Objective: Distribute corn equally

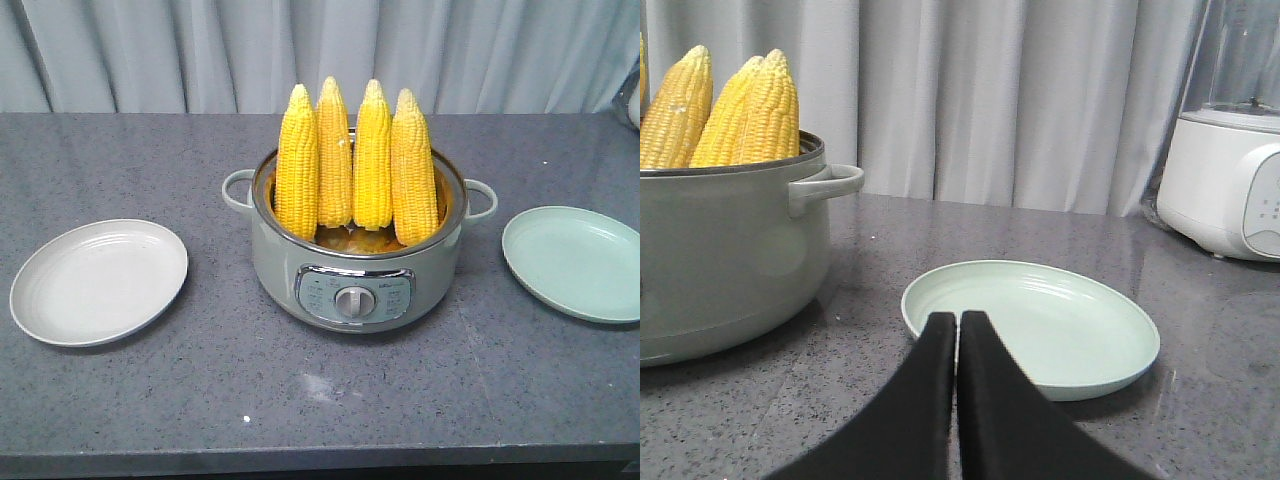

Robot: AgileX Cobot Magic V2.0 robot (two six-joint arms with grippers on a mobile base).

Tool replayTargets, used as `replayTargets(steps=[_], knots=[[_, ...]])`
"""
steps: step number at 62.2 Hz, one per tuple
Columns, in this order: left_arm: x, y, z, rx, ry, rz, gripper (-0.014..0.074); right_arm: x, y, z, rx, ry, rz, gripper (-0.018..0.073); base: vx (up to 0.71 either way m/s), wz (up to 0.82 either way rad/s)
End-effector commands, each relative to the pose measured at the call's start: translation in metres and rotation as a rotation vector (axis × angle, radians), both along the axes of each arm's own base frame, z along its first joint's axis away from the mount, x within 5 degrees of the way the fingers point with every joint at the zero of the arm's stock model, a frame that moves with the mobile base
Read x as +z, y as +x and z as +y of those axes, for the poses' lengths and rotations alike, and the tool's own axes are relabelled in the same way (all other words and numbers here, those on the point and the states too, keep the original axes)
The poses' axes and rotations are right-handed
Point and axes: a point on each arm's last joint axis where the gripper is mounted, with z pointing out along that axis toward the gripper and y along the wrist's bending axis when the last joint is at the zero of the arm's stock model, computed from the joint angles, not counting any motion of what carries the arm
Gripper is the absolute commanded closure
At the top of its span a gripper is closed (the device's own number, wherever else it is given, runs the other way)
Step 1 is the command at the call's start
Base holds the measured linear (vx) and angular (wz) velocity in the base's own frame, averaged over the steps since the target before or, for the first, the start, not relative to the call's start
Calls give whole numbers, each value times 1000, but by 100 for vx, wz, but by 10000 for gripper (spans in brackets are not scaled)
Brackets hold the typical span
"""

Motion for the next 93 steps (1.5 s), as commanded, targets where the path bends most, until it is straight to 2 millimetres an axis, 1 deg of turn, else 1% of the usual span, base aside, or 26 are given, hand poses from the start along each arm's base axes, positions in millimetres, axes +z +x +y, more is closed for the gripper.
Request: replayTargets(steps=[1,93], knots=[[7,-1,-1,-9,-13,-91,603,4,-1,0,1,-1,-69,561,4,-1],[7,-1,-1,-9,-13,-91,603,4,0,0,1,-1,-68,561,1,-1]])
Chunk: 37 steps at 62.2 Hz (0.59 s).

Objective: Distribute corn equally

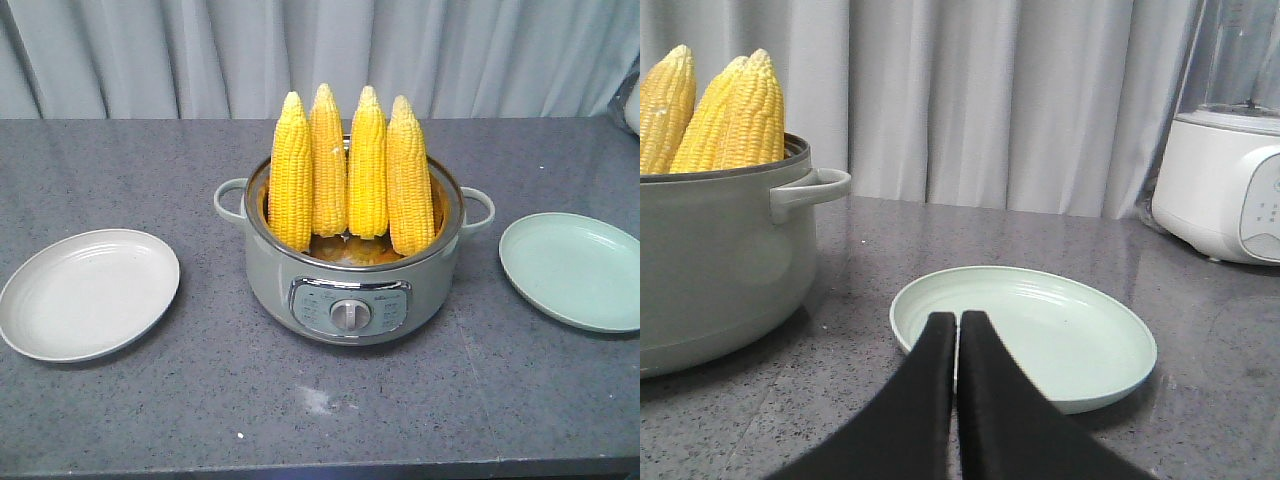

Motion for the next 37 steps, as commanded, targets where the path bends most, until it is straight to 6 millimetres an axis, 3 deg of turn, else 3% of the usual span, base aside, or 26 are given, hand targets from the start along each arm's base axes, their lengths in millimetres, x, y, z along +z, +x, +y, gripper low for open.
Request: replayTargets(steps=[1,37], knots=[[7,-1,-1,-9,-13,-91,603,4,0,0,1,-1,-68,561,0,-1],[7,-1,-1,-9,-13,-91,603,4,-1,0,1,-1,-69,561,0,0]])
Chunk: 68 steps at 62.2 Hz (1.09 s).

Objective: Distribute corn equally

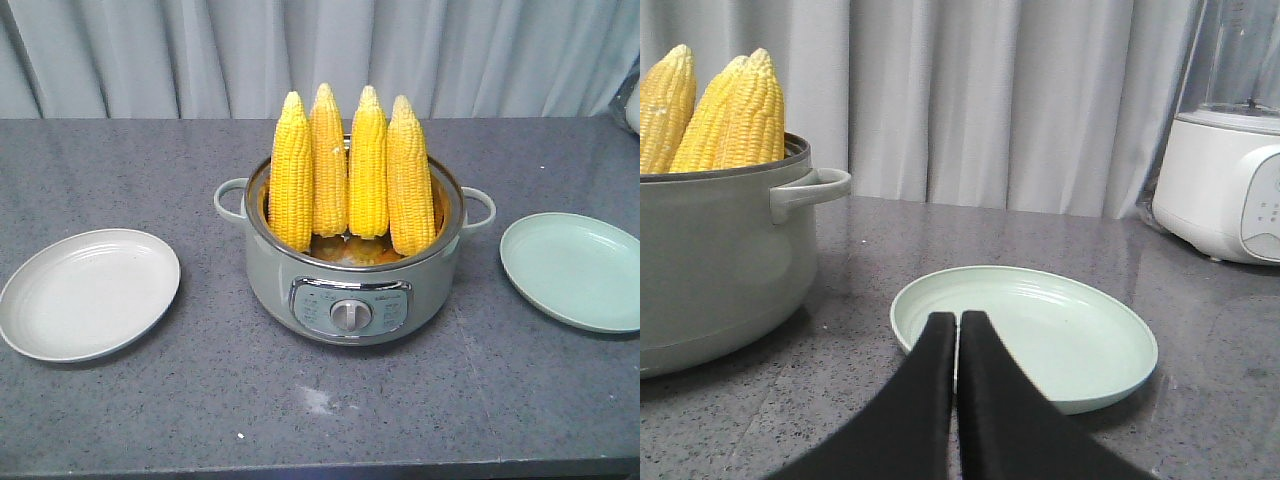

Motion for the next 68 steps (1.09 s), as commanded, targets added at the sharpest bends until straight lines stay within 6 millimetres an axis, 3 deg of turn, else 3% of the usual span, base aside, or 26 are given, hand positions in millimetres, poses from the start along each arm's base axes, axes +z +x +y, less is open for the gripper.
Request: replayTargets(steps=[1,68], knots=[[7,-1,-1,-9,-13,-91,603,4,-1,0,1,-1,-69,561,0,0],[7,-1,-1,-9,-13,-91,603,4,-1,0,1,-1,-69,561,0,0]])
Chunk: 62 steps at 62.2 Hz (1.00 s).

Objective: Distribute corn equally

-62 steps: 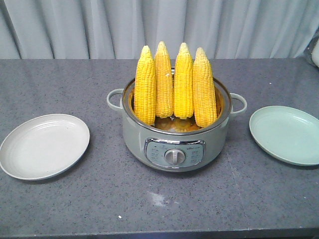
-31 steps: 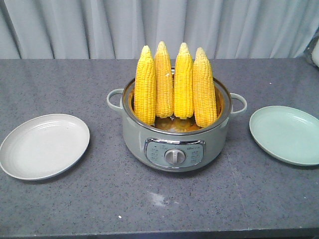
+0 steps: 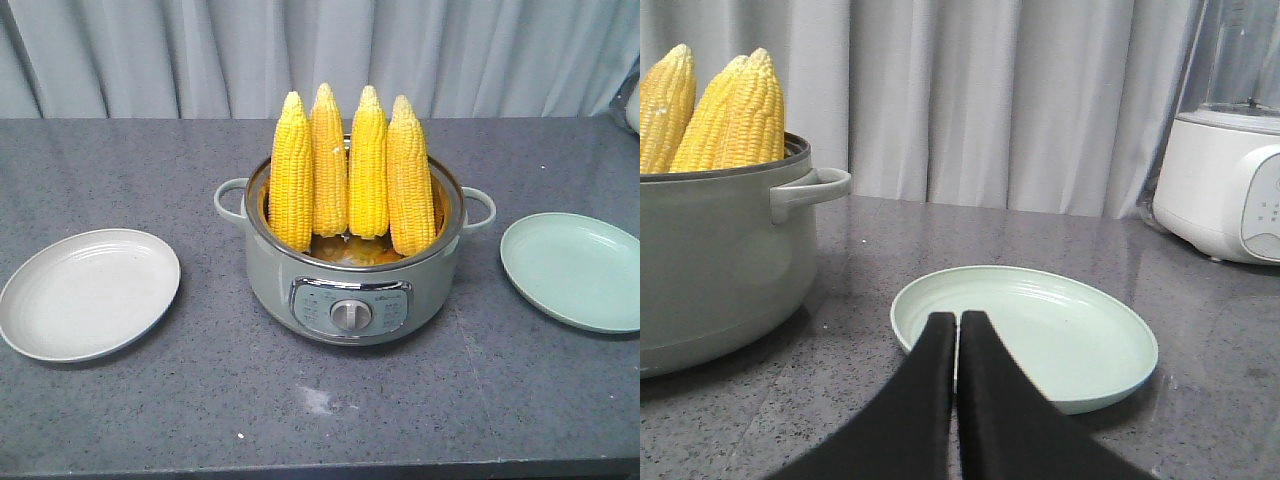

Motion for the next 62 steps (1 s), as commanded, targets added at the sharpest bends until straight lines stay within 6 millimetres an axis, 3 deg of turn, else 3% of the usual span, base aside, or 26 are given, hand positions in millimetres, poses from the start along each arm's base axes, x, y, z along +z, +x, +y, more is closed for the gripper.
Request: replayTargets(steps=[1,24,29,38,43,58,62], knots=[[7,-1,-1,-9,-13,-91,603,4,-1,0,1,-1,-69,561,0,0],[8,-1,-1,-11,-72,-105,603,4,-1,0,3,35,-71,561,0,0],[9,-1,-1,-11,-191,-106,603,5,-1,0,12,188,-82,561,0,0],[9,-1,-2,-11,-487,-99,603,9,-1,-2,38,644,-123,561,0,0],[9,-1,-2,-11,-570,-96,603,9,-1,-3,46,831,-121,561,0,0],[11,-1,-2,-16,-578,-113,603,9,-1,-3,48,939,-121,561,0,0],[16,-2,-2,-26,-674,-141,603,9,-1,-4,50,982,-121,561,0,0]])
